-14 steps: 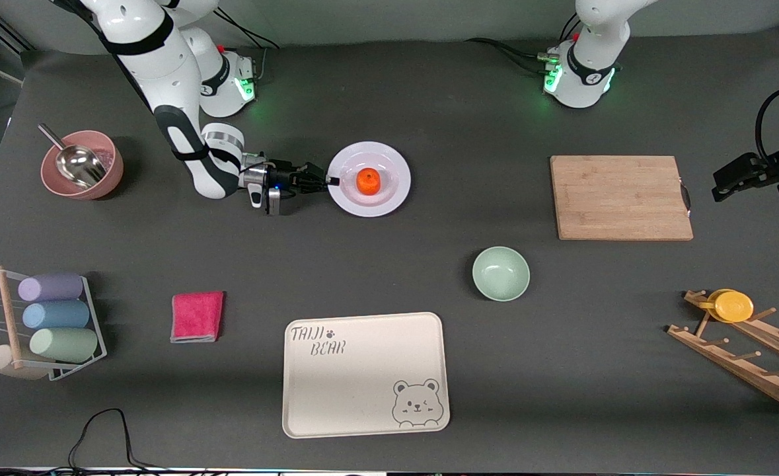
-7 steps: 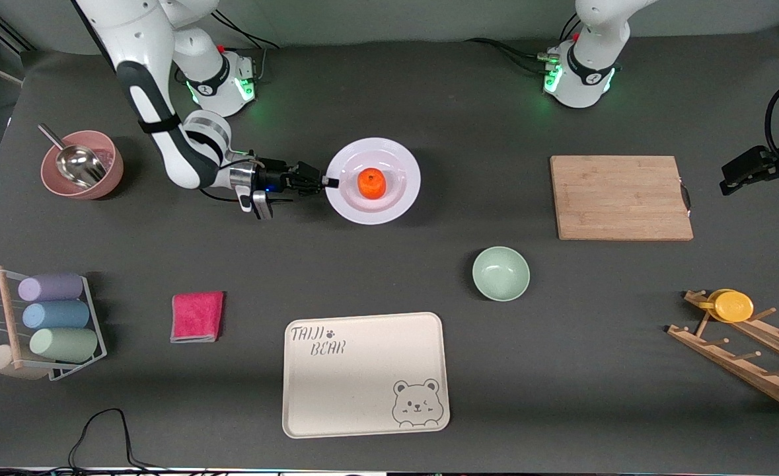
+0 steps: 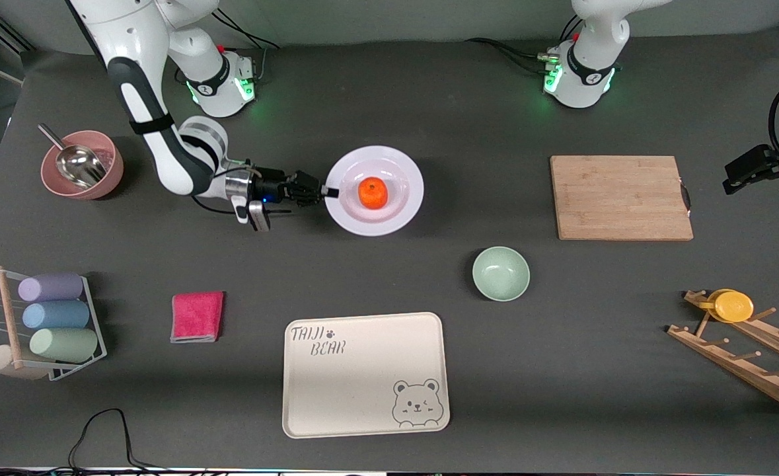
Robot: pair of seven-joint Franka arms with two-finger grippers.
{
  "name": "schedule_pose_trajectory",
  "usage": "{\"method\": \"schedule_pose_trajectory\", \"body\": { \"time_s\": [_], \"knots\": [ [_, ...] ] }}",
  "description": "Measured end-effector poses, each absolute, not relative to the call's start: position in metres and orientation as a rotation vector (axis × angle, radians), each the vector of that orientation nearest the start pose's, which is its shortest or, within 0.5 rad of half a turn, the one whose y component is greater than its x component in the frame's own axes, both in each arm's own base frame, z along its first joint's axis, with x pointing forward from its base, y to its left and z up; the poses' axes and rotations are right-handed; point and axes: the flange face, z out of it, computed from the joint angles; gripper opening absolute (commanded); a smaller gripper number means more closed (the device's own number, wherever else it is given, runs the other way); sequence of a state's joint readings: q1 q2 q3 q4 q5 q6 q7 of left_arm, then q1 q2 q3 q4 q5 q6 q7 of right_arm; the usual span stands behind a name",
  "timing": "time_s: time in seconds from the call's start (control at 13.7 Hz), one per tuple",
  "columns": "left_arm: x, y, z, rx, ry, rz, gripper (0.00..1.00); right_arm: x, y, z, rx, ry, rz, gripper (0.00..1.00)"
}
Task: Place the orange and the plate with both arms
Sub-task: 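Carry the plate with the right gripper over the bear board, then lower the plate onto the bear board with the right gripper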
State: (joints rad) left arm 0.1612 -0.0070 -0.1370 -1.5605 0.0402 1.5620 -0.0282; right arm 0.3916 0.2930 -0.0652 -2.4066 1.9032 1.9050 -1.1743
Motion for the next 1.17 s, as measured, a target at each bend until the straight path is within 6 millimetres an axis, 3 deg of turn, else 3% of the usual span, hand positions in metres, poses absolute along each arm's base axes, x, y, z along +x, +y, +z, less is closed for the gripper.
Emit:
{"method": "schedule_pose_trajectory", "body": {
  "time_s": [0.36, 0.66, 0.88, 1.17],
  "knots": [
    [0.549, 0.021, 0.638, -3.099, -0.086, -0.032, 1.00, 0.570, 0.205, 0.200, -1.814, 0.052, -0.112, 0.00],
    [0.549, 0.019, 0.638, -3.099, -0.080, -0.037, 1.00, 0.669, 0.205, 0.224, -1.817, 0.076, -0.112, 0.00],
    [0.552, 0.022, 0.639, -3.123, -0.097, -0.066, 1.00, 0.717, 0.216, 0.224, -1.819, 0.064, -0.112, 0.00],
    [0.553, 0.024, 0.640, -3.134, -0.108, -0.082, 1.00, 0.749, 0.211, 0.189, -1.827, 0.072, -0.122, 0.00]
  ]
}}
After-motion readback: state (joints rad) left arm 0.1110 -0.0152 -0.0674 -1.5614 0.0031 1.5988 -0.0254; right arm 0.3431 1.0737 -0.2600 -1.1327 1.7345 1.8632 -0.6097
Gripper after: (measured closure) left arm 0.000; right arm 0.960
